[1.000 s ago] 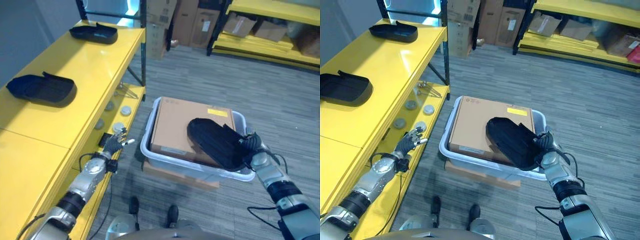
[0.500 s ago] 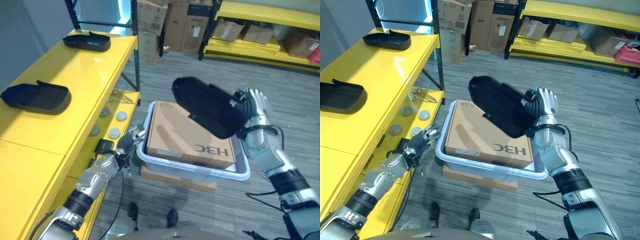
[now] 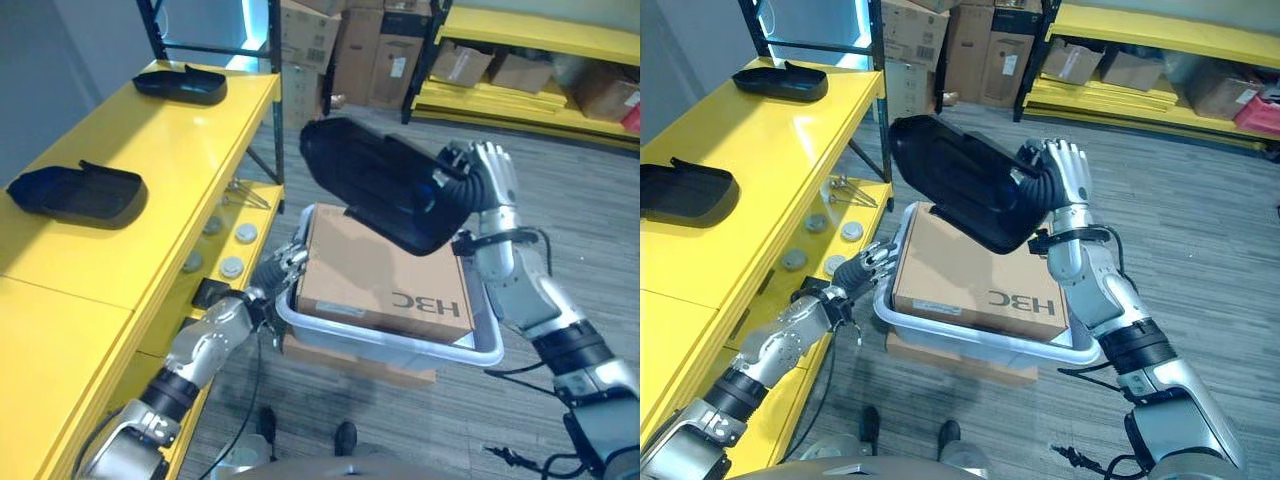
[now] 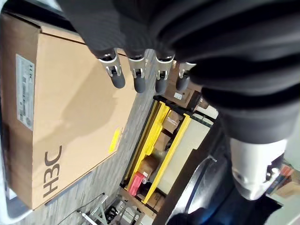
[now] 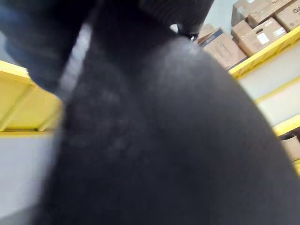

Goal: Move parts from the plastic box to the shelf.

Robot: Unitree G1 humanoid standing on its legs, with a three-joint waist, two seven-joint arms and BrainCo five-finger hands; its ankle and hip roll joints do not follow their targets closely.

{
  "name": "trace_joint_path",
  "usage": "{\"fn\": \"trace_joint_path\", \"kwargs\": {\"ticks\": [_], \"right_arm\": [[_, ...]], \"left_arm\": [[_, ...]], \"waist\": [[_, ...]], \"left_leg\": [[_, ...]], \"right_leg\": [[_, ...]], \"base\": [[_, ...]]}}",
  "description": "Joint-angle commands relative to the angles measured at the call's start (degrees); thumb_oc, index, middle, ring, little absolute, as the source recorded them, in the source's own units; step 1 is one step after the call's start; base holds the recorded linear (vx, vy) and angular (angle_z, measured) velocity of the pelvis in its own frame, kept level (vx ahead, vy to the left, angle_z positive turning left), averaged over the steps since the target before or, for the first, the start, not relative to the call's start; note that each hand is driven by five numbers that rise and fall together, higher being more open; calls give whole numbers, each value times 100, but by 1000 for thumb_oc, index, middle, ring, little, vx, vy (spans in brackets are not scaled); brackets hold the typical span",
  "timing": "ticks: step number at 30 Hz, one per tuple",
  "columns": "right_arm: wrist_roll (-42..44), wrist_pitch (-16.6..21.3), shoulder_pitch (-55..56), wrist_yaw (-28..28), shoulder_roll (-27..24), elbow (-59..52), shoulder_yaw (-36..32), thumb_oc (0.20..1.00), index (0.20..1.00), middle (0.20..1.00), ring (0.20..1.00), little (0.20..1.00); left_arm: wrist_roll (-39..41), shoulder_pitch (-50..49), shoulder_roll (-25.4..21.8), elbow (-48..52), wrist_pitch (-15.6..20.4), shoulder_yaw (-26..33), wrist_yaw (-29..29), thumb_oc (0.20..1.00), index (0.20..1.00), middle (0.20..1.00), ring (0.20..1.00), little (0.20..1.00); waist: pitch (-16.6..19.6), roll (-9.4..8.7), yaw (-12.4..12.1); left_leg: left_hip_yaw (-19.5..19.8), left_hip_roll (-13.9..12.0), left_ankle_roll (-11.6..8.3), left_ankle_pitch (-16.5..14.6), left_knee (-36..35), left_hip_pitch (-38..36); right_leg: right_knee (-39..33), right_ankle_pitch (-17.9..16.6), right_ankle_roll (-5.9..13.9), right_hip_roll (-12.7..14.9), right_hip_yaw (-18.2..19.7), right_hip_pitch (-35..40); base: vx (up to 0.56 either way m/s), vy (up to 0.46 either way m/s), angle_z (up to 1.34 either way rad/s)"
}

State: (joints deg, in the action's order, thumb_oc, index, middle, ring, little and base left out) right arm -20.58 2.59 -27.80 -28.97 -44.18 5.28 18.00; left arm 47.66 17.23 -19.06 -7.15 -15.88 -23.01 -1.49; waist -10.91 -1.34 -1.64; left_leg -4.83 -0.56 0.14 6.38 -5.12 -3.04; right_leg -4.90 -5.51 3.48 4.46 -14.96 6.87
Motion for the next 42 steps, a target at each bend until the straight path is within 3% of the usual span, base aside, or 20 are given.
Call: {"fn": "trace_joint_path", "kwargs": {"ticks": [1,9,13,14,17,20,21,22,23,30,33,38,42], "right_arm": [[120,413,-756,-207,14,-90,125,200,200,200,200,200],[128,634,-970,-6,452,-170,582,200,200,200,200,200],[211,698,-998,152,689,-288,810,200,200,200,200,200],[250,701,-992,190,737,-312,851,200,200,200,200,200],[278,740,-737,383,1058,-383,1038,200,200,200,200,200],[322,793,-570,385,1252,-313,1170,200,200,200,200,200],[407,907,-470,369,1358,-268,1231,200,200,200,200,200],[412,938,-441,357,1393,-266,1253,200,200,200,200,200],[421,1003,-391,324,1455,-294,1286,200,200,200,200,200],[532,1113,-360,374,1799,-497,1417,200,200,200,200,200],[585,1094,-378,450,1860,-543,1494,200,200,200,200,200],[685,1078,-312,537,1908,-587,1607,200,200,200,200,200],[982,1119,-216,878,1942,-626,1695,200,200,200,200,200]], "left_arm": [[-293,437,153,39,204,-289,-6,1000,1000,1000,1000,1000],[-362,686,334,-222,398,-415,221,1000,1000,1000,1000,1000],[-232,801,441,-369,682,-417,359,1000,1000,1000,1000,1000],[-156,819,464,-380,799,-407,422,1000,1000,1000,1000,1000],[426,895,639,-300,1737,-211,600,1000,1000,1000,1000,1000],[442,925,727,-81,1899,-113,627,1000,1000,1000,1000,1000],[302,927,763,-32,2070,-123,699,934,934,934,934,934],[302,930,770,-21,2097,-131,712,752,752,752,752,752],[335,947,780,-1,2102,-148,734,200,200,200,200,200],[-124,1035,825,27,1935,-377,431,200,200,200,200,200],[-154,1044,814,-8,2018,-468,353,200,200,200,200,200],[-311,996,714,58,1984,-463,515,200,200,200,200,200],[-883,940,596,82,2285,-440,775,200,200,200,200,200]], "waist": [[370,-100,-153],[370,-91,-179],[352,-82,-182],[349,-80,-184],[337,-84,-166],[318,-92,-171],[307,-97,-167],[304,-99,-165],[296,-104,-158],[256,-102,-146],[255,-98,-142],[249,-94,-159],[230,-91,-200]], "left_leg": [[-51,-210,-96,-693,12,-338],[-6,-196,-99,-675,12,-310],[15,-187,-96,-663,12,-295],[20,-185,-97,-661,12,-294],[26,-185,-97,-666,12,-291],[44,-183,-94,-659,12,-279],[52,-182,-97,-656,12,-274],[51,-184,-97,-654,12,-273],[45,-186,-97,-655,12,-271],[35,-176,-78,-657,12,-255],[28,-167,-70,-664,12,-256],[21,-159,-68,-657,12,-247],[44,-154,-59,-640,12,-216]], "right_leg": [[-11,431,338,287,-166,277],[-11,419,343,297,-183,257],[-10,409,344,304,-185,242],[-10,408,344,307,-184,240],[-4,404,345,323,-191,223],[-1,394,338,324,-191,208],[1,387,337,319,-185,202],[3,385,337,319,-186,200],[4,382,337,319,-185,195],[25,391,316,308,-152,164],[25,396,315,311,-140,162],[33,388,324,318,-134,146],[48,397,320,319,-161,127]], "base": [[0,0,0],[0,0,0],[0,0,0],[0,0,0],[0,0,0],[0,0,0],[0,0,0],[0,0,0],[0,0,0],[0,0,0],[0,0,0],[0,0,0],[0,0,0]]}}
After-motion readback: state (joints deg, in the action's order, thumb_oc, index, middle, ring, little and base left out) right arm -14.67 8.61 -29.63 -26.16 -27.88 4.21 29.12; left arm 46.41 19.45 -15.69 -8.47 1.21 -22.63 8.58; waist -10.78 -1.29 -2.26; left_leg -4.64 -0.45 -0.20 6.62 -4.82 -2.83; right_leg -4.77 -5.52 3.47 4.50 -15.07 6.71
